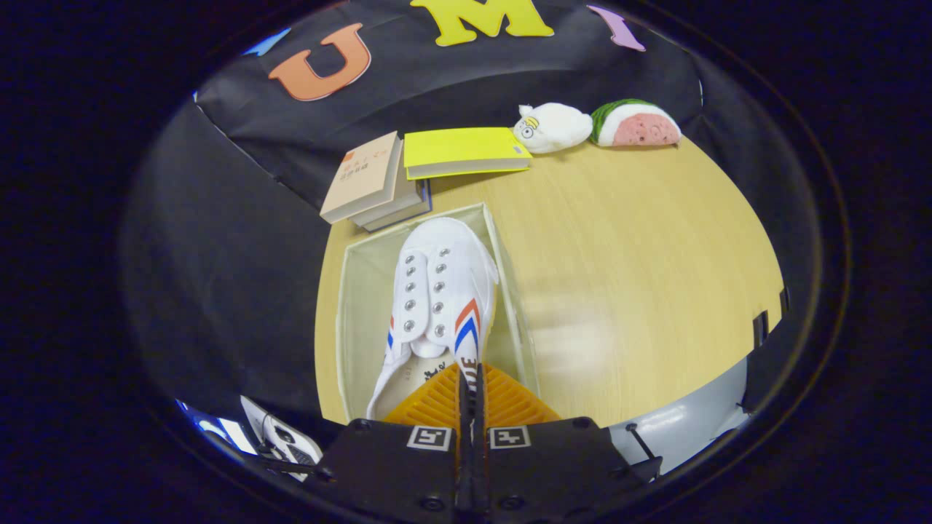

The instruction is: Open the storage box then place both shoes into the box .Put the left shoe in first, then the right shoe, with the right side of both shoes facing outward in a uniform manner.

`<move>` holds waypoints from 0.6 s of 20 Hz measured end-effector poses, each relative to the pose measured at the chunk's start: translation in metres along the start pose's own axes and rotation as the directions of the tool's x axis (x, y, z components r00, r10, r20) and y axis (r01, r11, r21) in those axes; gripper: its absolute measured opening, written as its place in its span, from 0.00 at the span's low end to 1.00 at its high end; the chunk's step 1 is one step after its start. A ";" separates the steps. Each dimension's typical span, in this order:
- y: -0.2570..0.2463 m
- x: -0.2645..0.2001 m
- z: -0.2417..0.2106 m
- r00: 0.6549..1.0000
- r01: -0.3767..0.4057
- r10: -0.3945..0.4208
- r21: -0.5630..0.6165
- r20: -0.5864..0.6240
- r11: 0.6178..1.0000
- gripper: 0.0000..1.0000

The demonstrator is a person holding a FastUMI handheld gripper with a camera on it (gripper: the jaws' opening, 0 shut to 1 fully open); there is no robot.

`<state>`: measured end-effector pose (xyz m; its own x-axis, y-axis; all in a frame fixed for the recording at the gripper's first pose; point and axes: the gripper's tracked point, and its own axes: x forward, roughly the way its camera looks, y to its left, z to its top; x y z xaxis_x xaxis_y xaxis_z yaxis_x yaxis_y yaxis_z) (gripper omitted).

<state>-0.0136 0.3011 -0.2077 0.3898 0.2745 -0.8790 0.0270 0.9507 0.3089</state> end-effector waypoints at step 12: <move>0.002 0.025 -0.003 0.989 0.094 -0.082 -0.089 0.125 0.992 0.53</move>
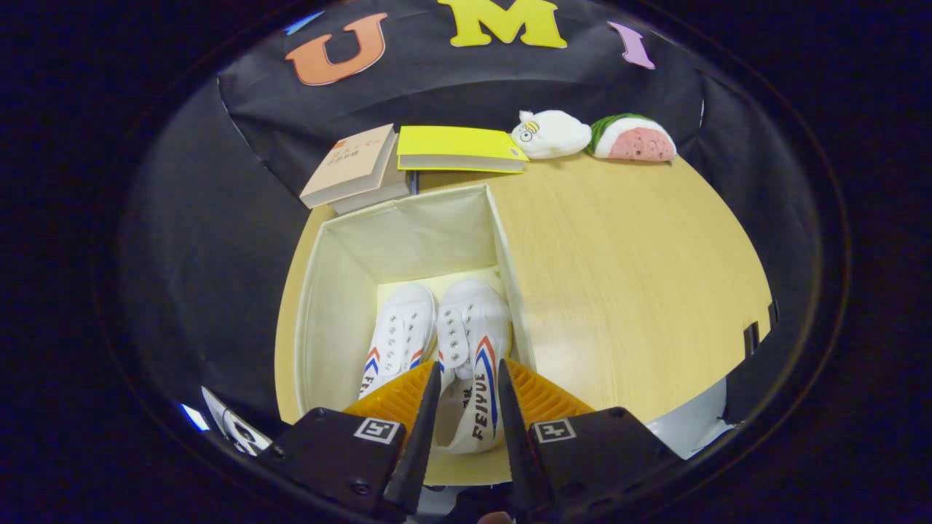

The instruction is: Open the storage box then place both shoes into the box .Put the left shoe in first, then the right shoe, with the right side of both shoes facing outward in a uniform manner.

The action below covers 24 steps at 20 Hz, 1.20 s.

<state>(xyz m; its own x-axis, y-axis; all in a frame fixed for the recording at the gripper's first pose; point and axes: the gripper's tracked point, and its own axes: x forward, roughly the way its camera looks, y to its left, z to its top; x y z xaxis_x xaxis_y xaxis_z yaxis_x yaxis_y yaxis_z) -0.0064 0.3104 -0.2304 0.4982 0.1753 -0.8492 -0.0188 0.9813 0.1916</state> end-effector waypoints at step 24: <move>-0.124 -0.157 0.061 0.748 0.102 -0.063 -0.021 0.660 0.995 0.99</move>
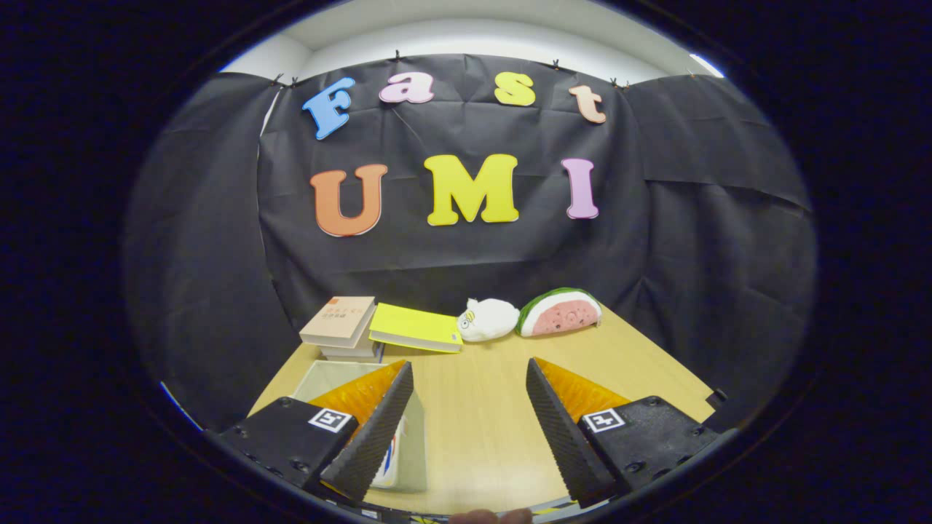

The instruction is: Open the storage box then place both shoes into the box .Put the left shoe in first, then the right shoe, with the right side of both shoes facing outward in a uniform manner.

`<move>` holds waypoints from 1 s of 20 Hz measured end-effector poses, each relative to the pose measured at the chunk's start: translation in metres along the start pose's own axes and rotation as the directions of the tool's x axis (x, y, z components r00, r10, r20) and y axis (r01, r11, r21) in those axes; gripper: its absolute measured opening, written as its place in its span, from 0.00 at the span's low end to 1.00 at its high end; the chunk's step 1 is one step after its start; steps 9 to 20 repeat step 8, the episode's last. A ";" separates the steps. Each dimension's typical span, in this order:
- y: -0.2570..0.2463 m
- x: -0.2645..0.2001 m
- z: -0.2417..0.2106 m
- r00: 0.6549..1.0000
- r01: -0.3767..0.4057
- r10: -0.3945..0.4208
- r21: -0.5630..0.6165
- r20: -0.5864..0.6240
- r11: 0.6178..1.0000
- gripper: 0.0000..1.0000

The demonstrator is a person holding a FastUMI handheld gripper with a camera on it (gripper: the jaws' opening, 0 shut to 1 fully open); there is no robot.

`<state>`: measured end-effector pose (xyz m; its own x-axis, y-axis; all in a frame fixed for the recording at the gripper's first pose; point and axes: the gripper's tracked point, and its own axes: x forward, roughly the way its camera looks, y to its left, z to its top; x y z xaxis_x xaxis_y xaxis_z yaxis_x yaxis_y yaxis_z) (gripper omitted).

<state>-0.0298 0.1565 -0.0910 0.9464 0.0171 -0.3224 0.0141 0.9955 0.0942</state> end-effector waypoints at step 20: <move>-0.015 -0.013 0.013 0.999 0.034 -0.034 -0.007 0.025 0.999 0.99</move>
